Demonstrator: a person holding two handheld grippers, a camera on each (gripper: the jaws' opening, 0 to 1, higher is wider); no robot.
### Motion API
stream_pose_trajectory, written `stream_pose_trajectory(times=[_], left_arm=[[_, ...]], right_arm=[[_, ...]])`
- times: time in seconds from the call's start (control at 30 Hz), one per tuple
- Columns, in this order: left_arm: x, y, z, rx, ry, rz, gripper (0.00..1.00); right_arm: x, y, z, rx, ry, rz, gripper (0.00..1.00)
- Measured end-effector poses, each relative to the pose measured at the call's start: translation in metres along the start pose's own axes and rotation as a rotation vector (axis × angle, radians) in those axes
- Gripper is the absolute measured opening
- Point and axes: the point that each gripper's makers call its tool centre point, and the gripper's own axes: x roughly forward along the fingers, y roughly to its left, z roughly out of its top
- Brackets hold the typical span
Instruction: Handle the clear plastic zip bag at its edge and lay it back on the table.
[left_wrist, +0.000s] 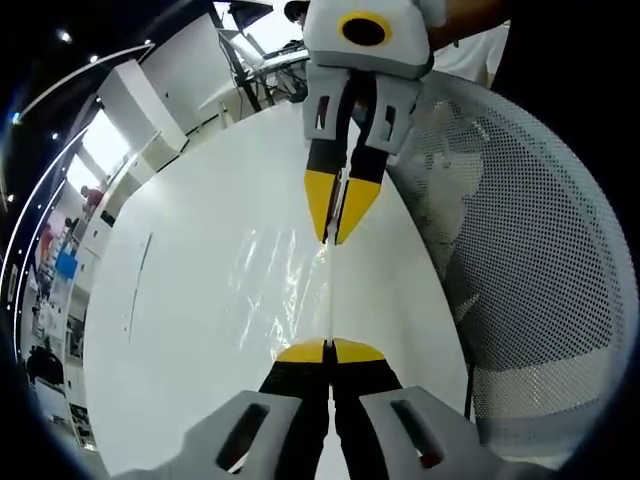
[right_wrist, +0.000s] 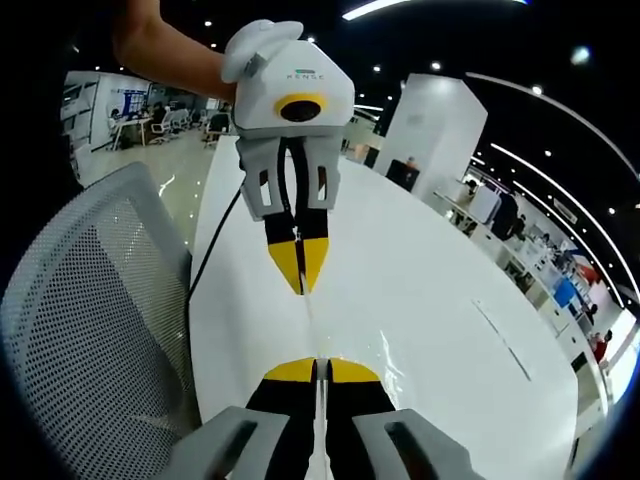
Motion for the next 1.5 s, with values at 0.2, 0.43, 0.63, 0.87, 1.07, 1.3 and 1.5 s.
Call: stream_pose_trajectory(times=[0.2,0.43,0.63,0.87,1.07,1.3,1.5], left_arm=[[0.0001,0.0006,0.0002,-0.002,-0.002,0.000,0.00],[0.0002,0.0008,-0.0003,-0.005,-0.004,0.000,0.00],[0.0003,0.0011,-0.0010,-0.006,-0.004,-0.001,0.00],[0.0000,0.0014,-0.0016,-0.010,-0.004,0.000,0.00],[-0.0007,0.0029,-0.0023,-0.016,-0.005,0.004,0.00],[-0.0010,0.0026,-0.0022,-0.017,-0.005,0.003,0.00],[-0.0015,0.0027,-0.0027,-0.016,-0.004,0.002,0.00]], right_arm=[[-0.0006,0.0001,0.0005,0.002,0.000,0.000,0.00],[-0.0010,-0.0002,-0.0009,0.003,0.000,0.000,0.00],[-0.0012,-0.0005,-0.0025,0.008,0.001,-0.001,0.00],[-0.0012,-0.0010,-0.0036,0.009,0.001,-0.002,0.00],[-0.0020,-0.0013,-0.0040,0.015,0.001,-0.005,0.00],[-0.0040,-0.0014,-0.0042,0.015,0.003,-0.007,0.00],[-0.0039,-0.0015,-0.0044,0.024,0.001,-0.008,0.00]])
